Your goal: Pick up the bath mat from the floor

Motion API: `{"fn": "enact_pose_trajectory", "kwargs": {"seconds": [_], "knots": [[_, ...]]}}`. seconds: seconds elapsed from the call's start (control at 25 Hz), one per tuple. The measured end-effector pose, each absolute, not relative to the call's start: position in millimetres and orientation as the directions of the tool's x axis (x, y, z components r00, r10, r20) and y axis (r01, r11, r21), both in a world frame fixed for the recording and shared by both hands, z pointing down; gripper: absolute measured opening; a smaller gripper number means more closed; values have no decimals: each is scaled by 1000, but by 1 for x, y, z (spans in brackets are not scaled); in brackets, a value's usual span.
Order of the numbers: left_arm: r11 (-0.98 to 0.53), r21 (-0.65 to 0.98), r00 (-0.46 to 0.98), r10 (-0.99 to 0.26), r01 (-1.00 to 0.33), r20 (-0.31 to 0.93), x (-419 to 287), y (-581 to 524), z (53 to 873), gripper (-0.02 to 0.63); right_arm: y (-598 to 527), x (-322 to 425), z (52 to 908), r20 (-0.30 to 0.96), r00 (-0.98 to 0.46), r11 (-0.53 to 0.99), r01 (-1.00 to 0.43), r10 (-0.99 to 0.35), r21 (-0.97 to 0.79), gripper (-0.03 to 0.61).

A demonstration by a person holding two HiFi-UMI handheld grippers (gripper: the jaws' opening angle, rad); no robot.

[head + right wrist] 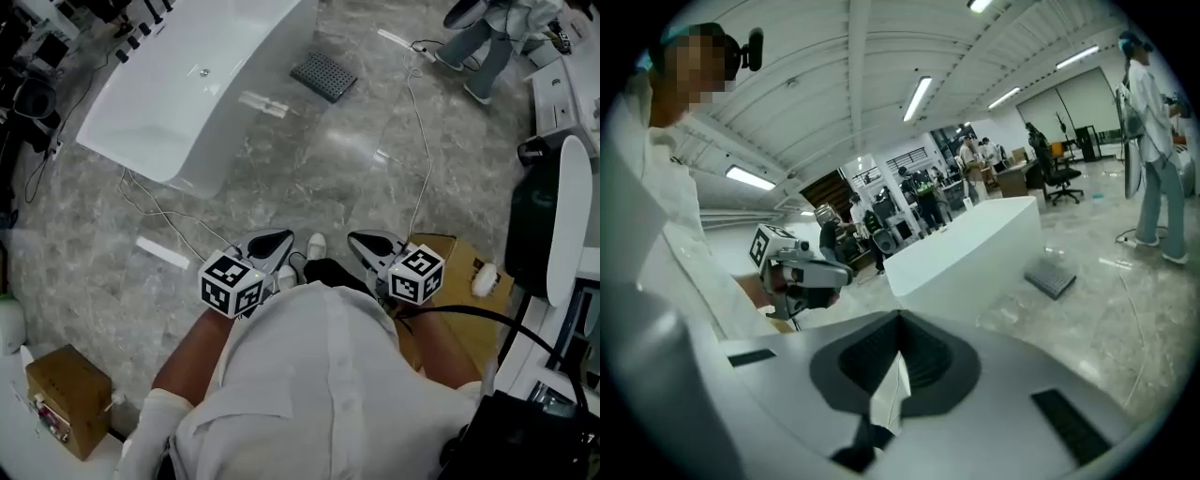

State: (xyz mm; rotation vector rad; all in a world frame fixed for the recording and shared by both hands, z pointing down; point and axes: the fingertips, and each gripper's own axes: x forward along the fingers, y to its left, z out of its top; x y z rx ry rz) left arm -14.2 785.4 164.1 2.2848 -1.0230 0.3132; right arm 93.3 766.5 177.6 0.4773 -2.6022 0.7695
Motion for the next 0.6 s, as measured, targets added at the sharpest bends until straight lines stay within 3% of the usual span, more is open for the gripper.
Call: {"fn": "enact_pose_trajectory", "kwargs": {"seconds": [0.6], "knots": [[-484, 409, 632, -633, -774, 447, 6, 635, 143, 5, 605, 108, 181, 377, -904, 790, -376, -199, -485, 6]]}}
